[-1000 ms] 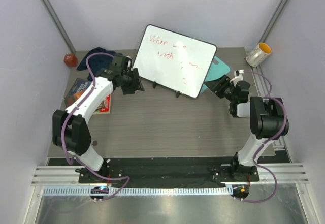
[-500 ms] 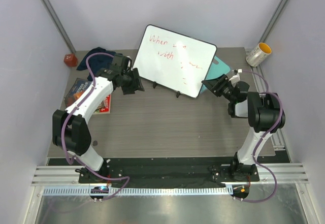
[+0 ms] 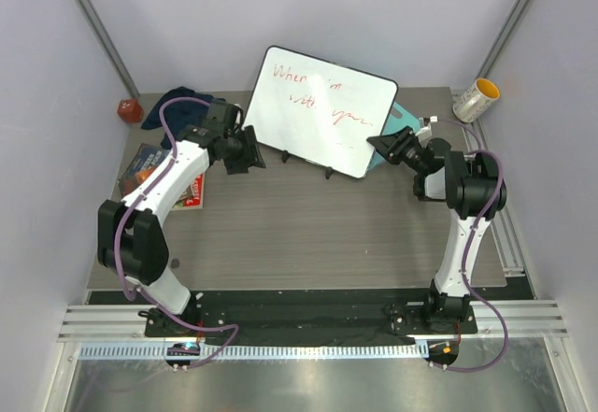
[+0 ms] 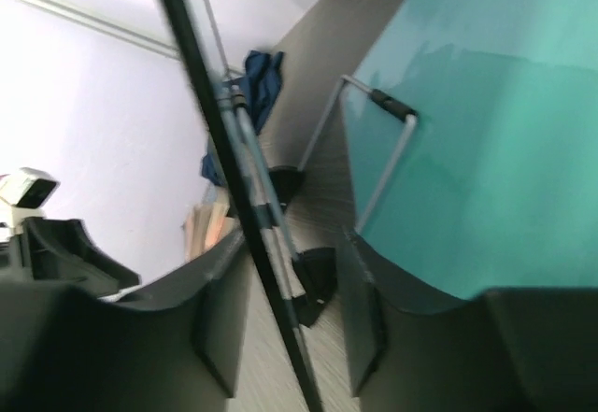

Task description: Fold and stack the t-shirts

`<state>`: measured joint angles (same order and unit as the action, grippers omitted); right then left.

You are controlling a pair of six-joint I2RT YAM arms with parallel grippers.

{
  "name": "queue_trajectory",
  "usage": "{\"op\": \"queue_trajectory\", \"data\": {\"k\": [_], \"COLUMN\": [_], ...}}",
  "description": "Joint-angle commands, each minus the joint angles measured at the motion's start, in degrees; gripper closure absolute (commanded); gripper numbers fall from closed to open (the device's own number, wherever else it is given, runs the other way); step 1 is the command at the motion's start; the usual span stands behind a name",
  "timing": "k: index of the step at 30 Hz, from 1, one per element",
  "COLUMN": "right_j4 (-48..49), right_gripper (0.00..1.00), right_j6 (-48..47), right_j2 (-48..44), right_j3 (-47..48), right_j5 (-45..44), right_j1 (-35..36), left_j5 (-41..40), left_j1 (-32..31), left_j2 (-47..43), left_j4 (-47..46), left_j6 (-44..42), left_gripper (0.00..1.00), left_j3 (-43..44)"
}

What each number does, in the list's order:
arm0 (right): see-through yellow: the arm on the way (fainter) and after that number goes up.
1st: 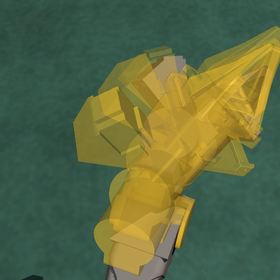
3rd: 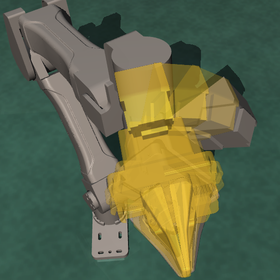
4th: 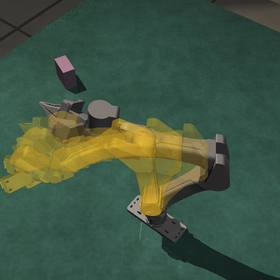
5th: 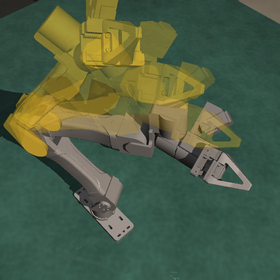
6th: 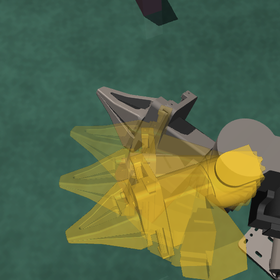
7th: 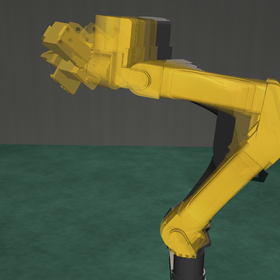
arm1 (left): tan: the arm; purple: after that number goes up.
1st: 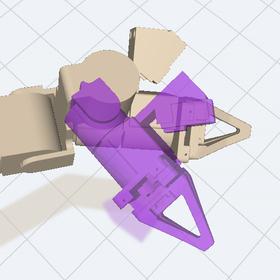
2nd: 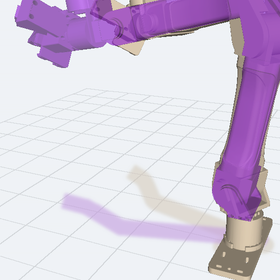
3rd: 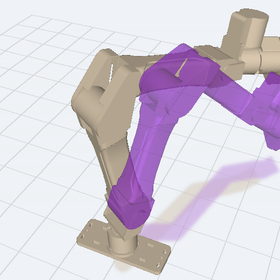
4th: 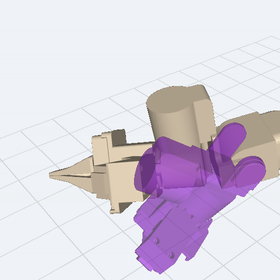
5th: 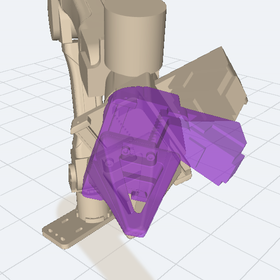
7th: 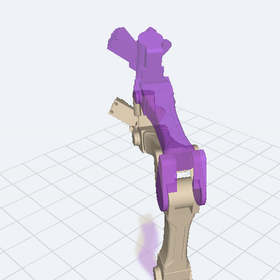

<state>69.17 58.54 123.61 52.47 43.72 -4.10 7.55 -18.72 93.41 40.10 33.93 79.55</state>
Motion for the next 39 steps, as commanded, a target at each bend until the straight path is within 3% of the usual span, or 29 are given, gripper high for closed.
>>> {"op": "queue_trajectory", "data": {"k": [1, 2, 5, 9, 18, 22, 27, 33, 39], "right_j4": [7.46, 7.91, 8.09, 7.30, -11.47, -23.88, -33.72, -34.98, -35.32], "right_gripper": [0.60, 0.70, 0.86, 0.99, 0.99, 0.98, 0.98, 0.98, 0.80], "right_j6": [3.85, 4.55, 4.83, 5.09, -5.88, -15.54, -20.04, -18.47, -18.11], "right_j2": [1.46, 1.54, 1.46, 1.46, 1.81, 2.51, 5.93, 10.68, 12.44], "right_j3": [3.96, 4.39, 5.71, 7.56, 15.55, 22.83, 30.58, 37.35, 39.03], "right_j5": [3.56, 3.73, 4.09, 4.09, 5.32, 5.67, 6.99, 9.18, 9.45], "right_j1": [2.34, 2.86, 3.57, 3.83, 3.83, 3.83, 3.75, 1.90, 0.76], "left_j5": [-0.08, -0.17, -0.34, -0.61, -0.52, -0.43, -0.52, -0.52, -0.34], "left_j1": [0.35, 0.35, 0.35, 0.35, 0.35, 0.35, 0.35, 0.35, 0.35], "left_j2": [0.72, 0.73, 0.73, 0.64, 0.55, 0.46, 0.29, -0.07, 0.20], "left_j4": [-0.63, -0.63, -0.55, -0.46, -0.28, -0.28, -0.28, -0.19, -0.28], "left_j6": [-0.71, -0.80, -0.89, -0.89, -1.06, -1.06, -1.06, -1.15, -1.06], "left_gripper": [0.48, 0.47, 0.48, 0.48, 0.48, 0.48, 0.48, 0.48, 0.48], "left_j3": [0.08, 0.08, -0.01, -0.18, -0.18, -0.27, -0.45, -0.80, -0.89]}}
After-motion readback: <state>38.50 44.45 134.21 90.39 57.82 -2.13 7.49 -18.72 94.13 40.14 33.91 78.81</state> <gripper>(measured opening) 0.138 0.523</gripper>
